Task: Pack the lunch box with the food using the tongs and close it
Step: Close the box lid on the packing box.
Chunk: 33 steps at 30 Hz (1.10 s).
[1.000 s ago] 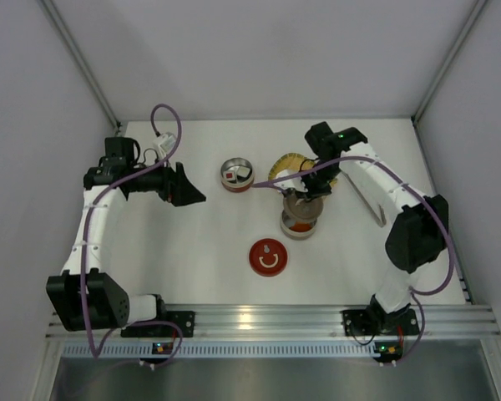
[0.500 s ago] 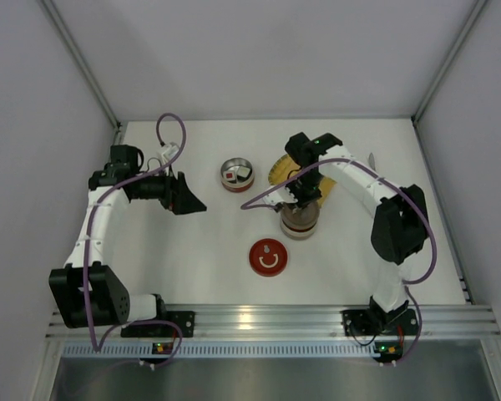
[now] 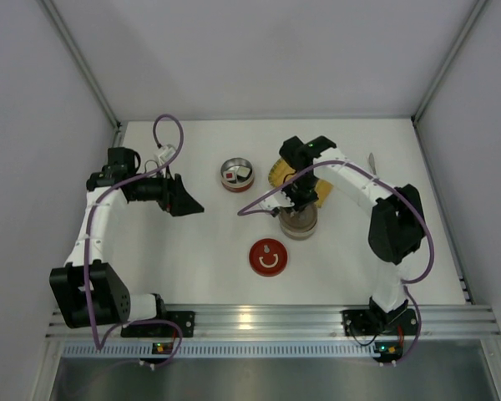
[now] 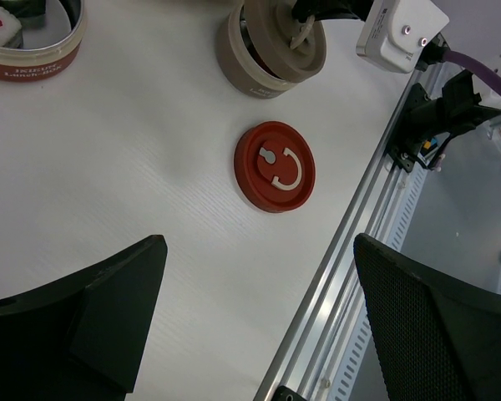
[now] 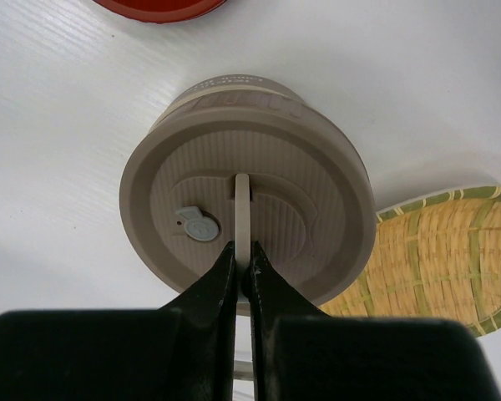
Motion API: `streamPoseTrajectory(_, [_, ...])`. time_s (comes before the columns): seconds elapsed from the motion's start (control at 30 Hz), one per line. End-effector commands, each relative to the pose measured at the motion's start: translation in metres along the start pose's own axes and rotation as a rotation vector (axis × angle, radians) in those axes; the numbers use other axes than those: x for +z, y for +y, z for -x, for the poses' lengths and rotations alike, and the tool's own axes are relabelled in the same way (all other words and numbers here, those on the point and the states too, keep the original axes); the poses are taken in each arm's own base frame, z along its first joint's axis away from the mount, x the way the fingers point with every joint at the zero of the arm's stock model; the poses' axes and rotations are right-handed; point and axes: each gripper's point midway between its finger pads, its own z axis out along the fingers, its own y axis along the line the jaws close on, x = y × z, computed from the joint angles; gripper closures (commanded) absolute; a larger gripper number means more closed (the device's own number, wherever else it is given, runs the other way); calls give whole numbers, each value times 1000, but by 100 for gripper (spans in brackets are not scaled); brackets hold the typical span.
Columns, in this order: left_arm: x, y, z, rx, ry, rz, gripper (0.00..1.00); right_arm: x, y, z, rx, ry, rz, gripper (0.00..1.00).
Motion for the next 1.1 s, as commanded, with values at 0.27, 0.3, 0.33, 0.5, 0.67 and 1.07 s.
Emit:
streamPoseTrajectory(0.27, [-2,-5,0,21,-24,-59,2,7,26,-1,3,35,125,100])
streamPoseTrajectory(0.3, [-2,-5,0,18,-23,-61,2,7,26,-2,3,39,127,100])
streamPoseTrajectory(0.33, [-2,-5,0,17,-23,-62,2,8,27,-2,5,41,130,100])
streamPoseTrajectory(0.5, [-2,-5,-1,13,-21,-68,2,8,25,-3,16,41,128,100])
streamPoseTrajectory(0.67, [-2,-6,-3,21,-19,-64,2,9,22,-1,18,37,122,100])
streamPoseTrajectory(1.07, [-4,-3,-4,11,-19,-62,2,16,18,2,42,32,113,100])
